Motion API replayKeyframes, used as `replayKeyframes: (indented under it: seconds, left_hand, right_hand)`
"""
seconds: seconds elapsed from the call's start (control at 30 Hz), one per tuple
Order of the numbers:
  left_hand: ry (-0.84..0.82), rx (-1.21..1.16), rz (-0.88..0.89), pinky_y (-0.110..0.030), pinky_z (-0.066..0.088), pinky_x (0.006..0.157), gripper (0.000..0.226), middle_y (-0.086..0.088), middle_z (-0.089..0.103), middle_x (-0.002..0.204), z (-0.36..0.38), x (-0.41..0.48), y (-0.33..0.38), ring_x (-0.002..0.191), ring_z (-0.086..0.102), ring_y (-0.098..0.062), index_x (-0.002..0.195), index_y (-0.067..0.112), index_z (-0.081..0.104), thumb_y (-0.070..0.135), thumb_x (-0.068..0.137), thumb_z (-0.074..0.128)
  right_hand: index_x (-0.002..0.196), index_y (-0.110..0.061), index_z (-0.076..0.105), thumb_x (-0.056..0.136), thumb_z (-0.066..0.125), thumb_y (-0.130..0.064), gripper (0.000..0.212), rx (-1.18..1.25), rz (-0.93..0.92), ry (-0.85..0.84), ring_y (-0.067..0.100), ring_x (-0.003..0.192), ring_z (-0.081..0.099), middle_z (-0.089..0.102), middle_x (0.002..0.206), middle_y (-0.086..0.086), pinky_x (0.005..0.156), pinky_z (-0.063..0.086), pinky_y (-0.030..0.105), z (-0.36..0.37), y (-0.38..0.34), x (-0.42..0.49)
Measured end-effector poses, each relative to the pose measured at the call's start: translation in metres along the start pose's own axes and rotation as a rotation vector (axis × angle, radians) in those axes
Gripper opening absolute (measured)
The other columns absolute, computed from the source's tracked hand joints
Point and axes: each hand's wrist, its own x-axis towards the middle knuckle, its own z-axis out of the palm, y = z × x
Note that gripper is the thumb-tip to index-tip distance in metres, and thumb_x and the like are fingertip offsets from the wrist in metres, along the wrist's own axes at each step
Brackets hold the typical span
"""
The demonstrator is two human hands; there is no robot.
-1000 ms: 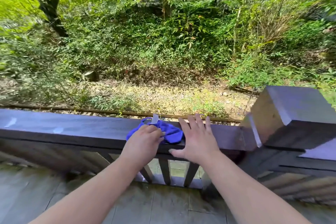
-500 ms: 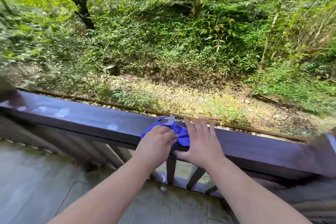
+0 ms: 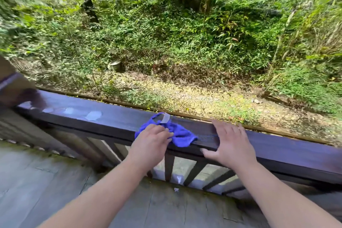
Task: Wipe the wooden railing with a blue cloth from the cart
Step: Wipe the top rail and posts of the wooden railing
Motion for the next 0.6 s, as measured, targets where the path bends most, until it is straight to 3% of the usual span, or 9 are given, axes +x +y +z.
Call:
replayKeyframes:
  seconds: [0.27,0.43,0.6]
  left_hand:
    - [0.018,-0.09,-0.045,-0.033,0.045,0.094,0.013,0.004,0.069,0.097,-0.011,-0.003,-0.021,0.095,0.061,-0.021,0.1,0.018,0.076,0.021,0.089,0.069]
    - [0.047,-0.058,-0.097,-0.027,0.043,0.092,0.025,0.002,0.07,0.096,-0.026,-0.005,-0.034,0.095,0.061,-0.018,0.097,0.017,0.077,0.032,0.091,0.058]
    - [-0.013,-0.005,-0.169,-0.031,0.048,0.087,0.014,0.008,0.068,0.095,-0.038,-0.004,-0.049,0.095,0.06,-0.016,0.1,0.018,0.076,0.023,0.09,0.068]
  right_hand:
    - [0.15,-0.024,0.042,0.068,0.042,-0.097,0.11,-0.054,0.021,-0.028,0.032,0.128,0.05,0.058,0.138,0.005,0.12,0.026,0.058,-0.004,-0.005,0.001]
    - [0.148,-0.02,0.046,0.069,0.045,-0.095,0.108,-0.031,0.018,-0.001,0.033,0.125,0.05,0.059,0.135,0.007,0.117,0.03,0.06,-0.003,-0.003,-0.002]
    - [0.15,-0.021,0.045,0.072,0.042,-0.094,0.107,-0.017,0.012,-0.016,0.034,0.13,0.047,0.058,0.139,0.008,0.12,0.021,0.065,-0.003,-0.005,-0.002]
